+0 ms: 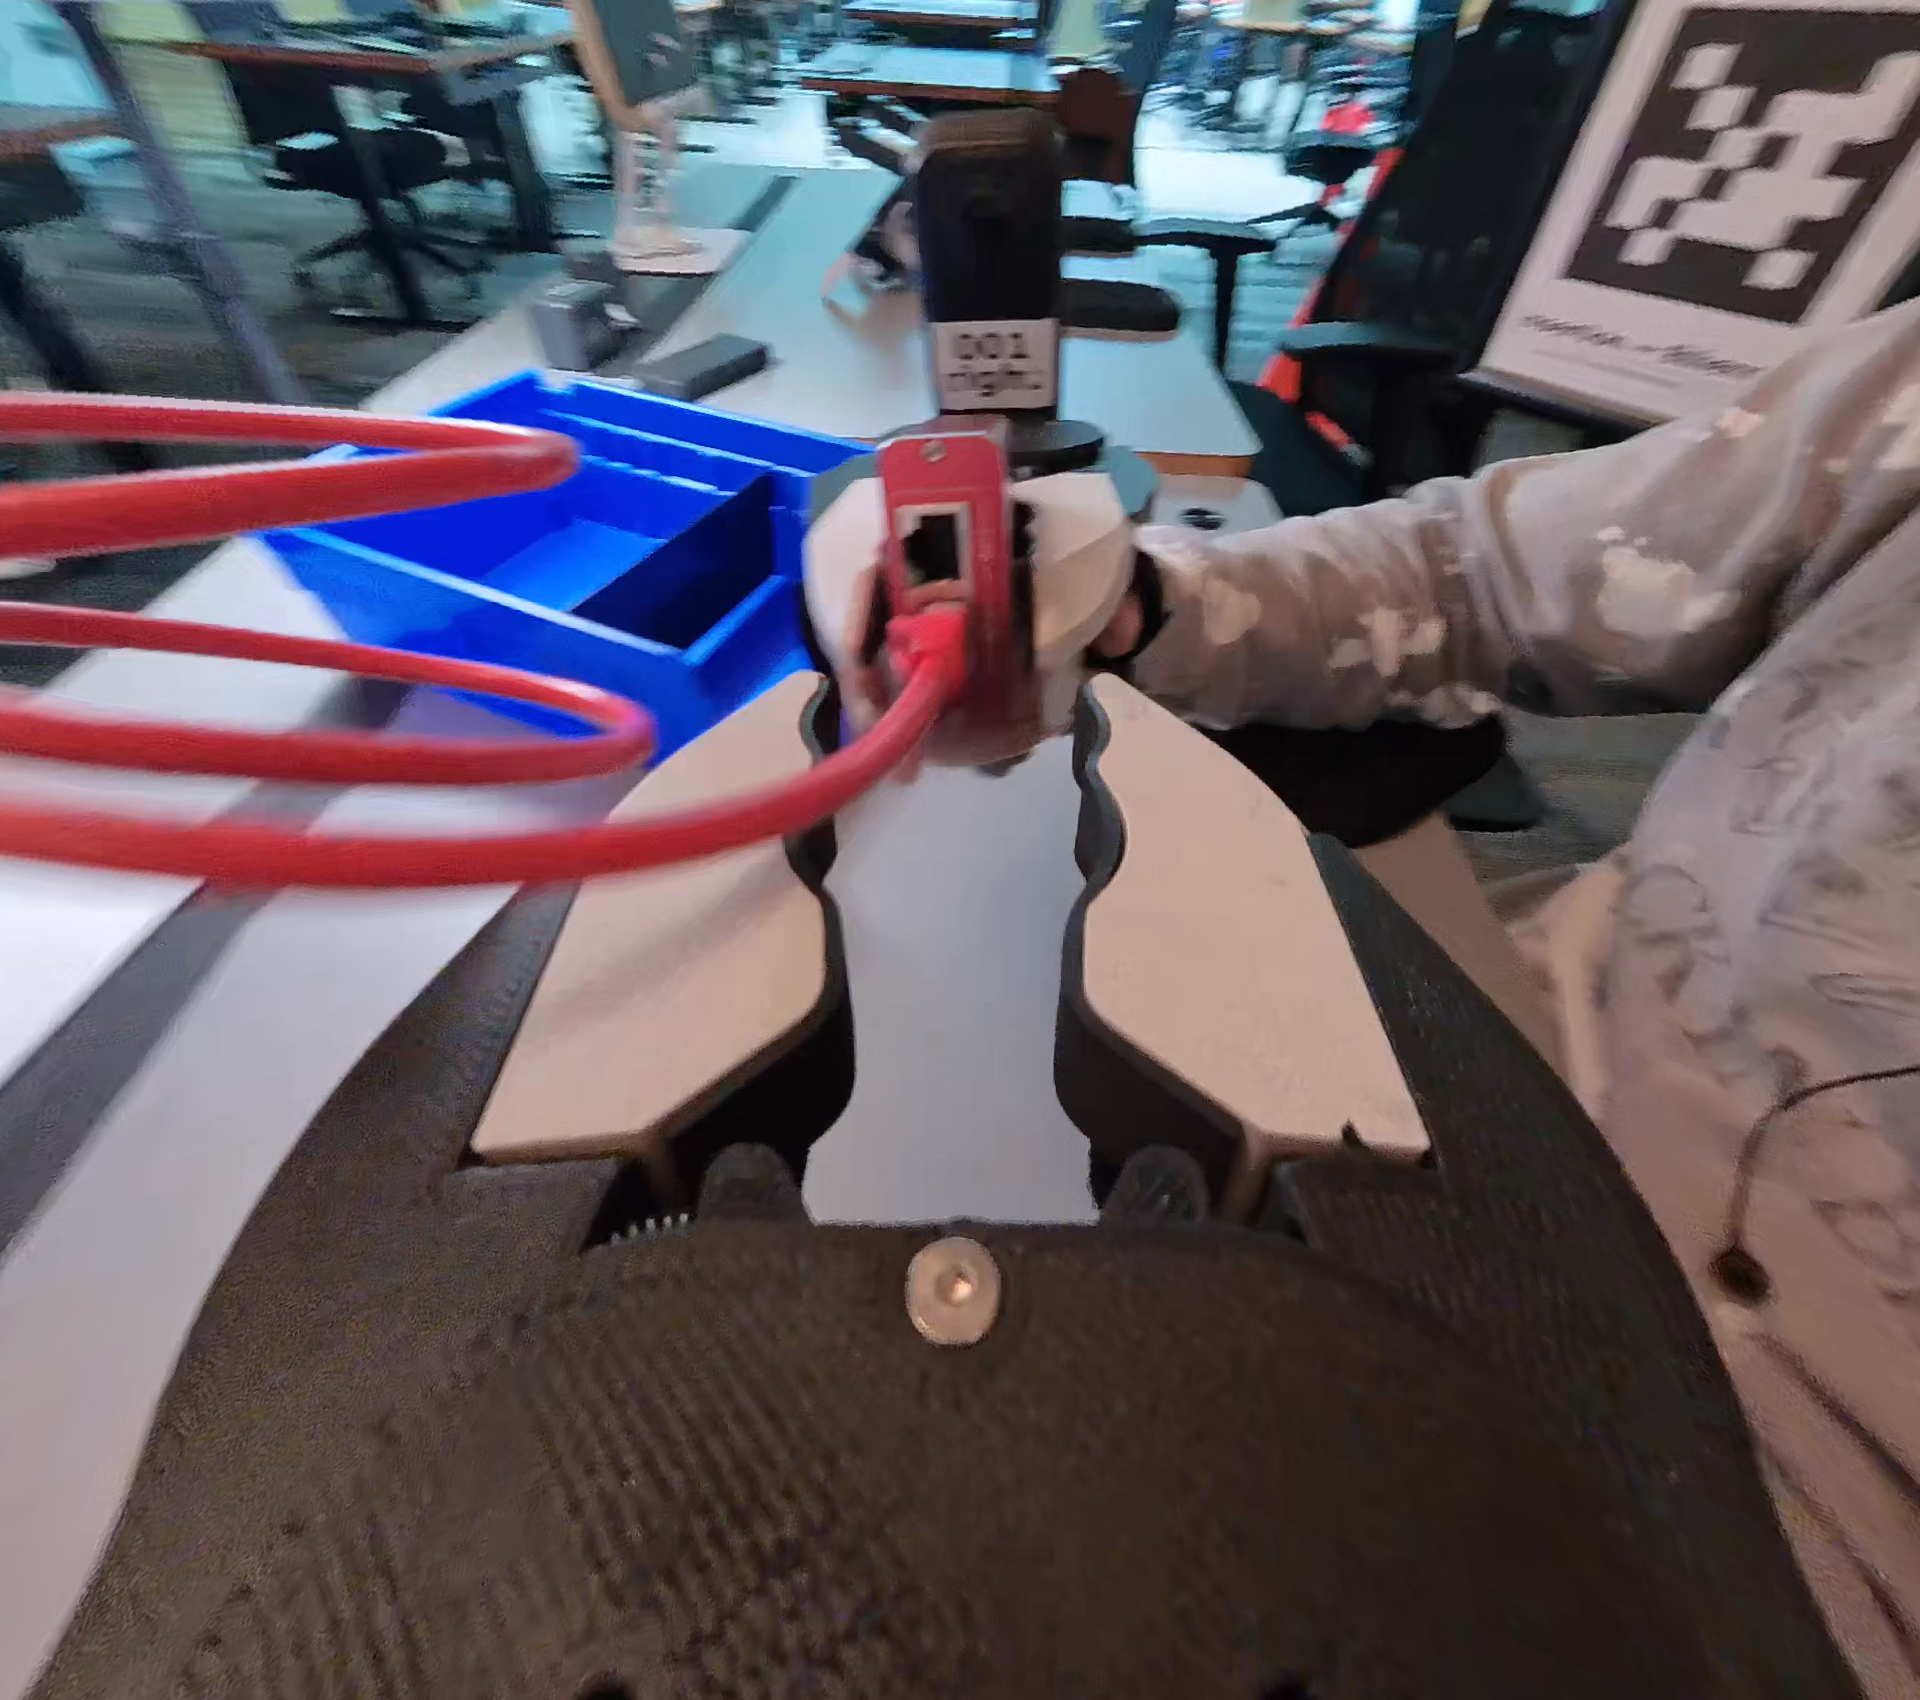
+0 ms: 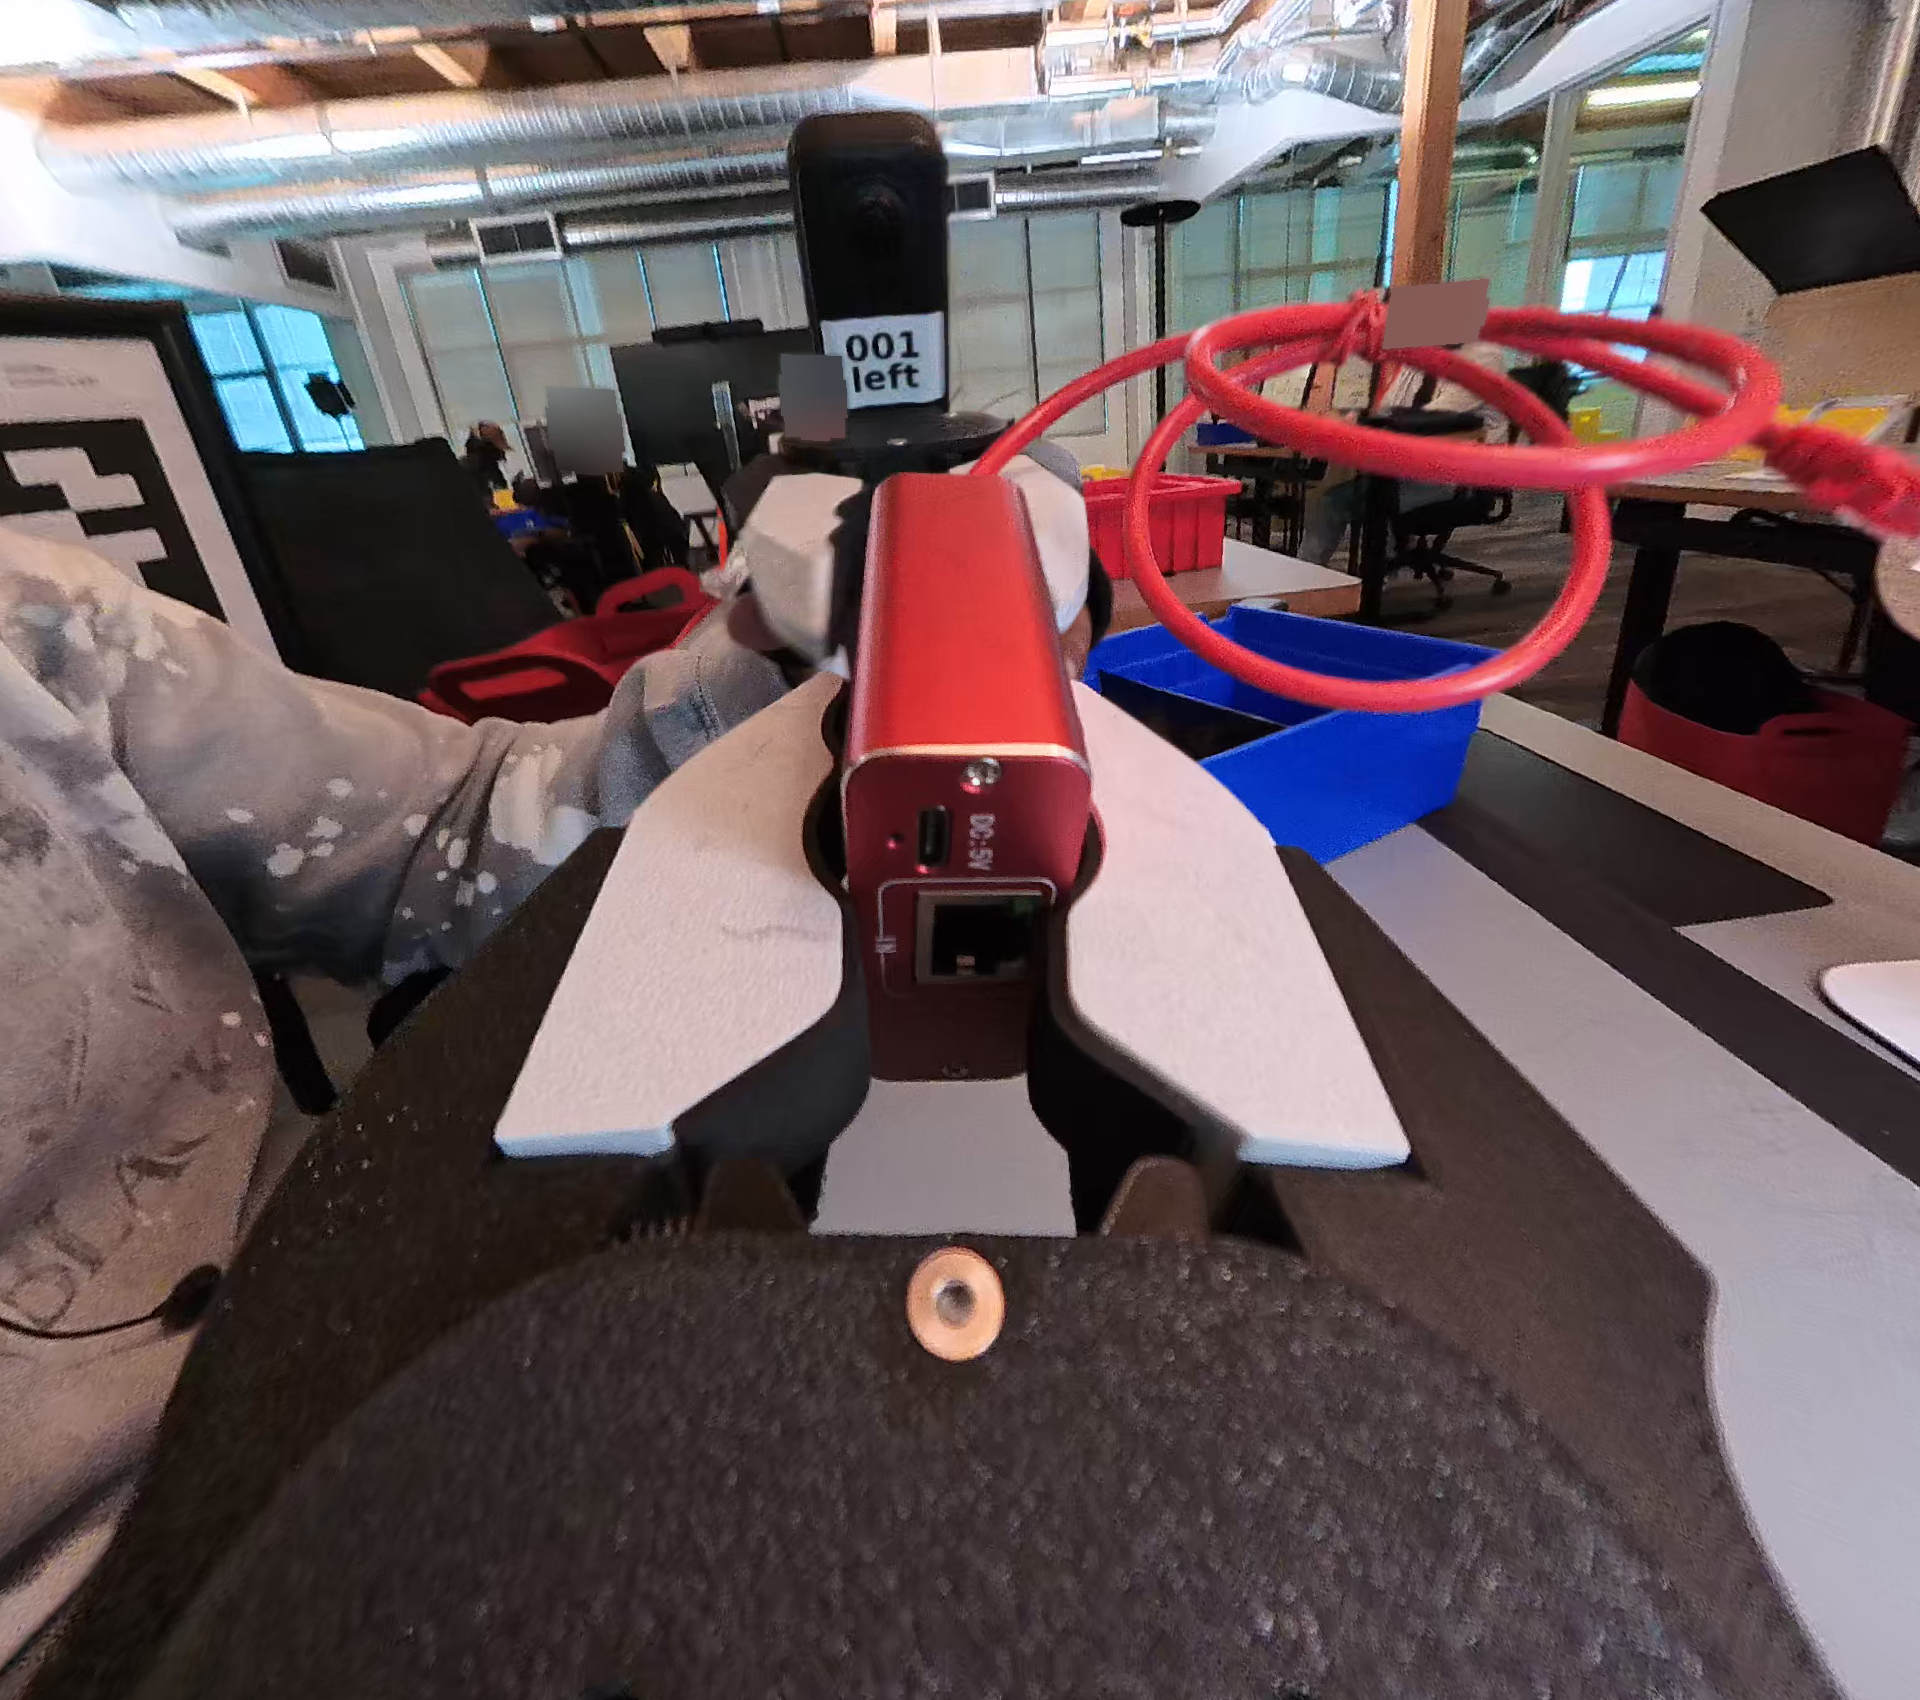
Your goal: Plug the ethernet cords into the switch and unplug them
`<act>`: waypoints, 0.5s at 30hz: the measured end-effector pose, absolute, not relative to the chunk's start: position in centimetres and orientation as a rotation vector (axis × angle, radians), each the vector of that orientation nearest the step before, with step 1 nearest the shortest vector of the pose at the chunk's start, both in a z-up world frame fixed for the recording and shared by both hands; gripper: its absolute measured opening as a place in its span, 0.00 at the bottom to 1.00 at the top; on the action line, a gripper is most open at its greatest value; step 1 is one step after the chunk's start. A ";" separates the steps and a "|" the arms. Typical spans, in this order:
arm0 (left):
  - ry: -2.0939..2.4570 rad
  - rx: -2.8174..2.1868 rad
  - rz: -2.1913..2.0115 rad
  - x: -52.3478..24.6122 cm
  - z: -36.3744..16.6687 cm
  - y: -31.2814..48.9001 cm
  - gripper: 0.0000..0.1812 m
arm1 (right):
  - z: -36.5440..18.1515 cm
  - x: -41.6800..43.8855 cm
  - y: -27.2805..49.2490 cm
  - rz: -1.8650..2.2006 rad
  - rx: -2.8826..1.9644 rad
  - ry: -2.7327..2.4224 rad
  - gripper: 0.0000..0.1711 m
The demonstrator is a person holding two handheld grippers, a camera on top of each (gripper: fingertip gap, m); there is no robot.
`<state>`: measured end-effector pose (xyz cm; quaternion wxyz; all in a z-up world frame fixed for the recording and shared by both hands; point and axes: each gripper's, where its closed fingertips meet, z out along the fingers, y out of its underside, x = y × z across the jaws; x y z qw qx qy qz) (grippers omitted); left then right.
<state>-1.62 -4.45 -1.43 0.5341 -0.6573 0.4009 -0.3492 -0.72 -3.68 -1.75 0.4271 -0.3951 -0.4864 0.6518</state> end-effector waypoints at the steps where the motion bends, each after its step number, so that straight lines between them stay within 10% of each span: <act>1: 0.926 -1.564 -0.780 -3.1 -0.9 -4.1 0.23 | -1.5 -0.5 -3.4 1.644 -0.985 -1.191 0.20; 15: 0.504 -1.951 -0.292 -22.5 -4.8 -1.3 0.19 | -1.2 0.2 -2.0 1.650 -0.993 -1.150 0.17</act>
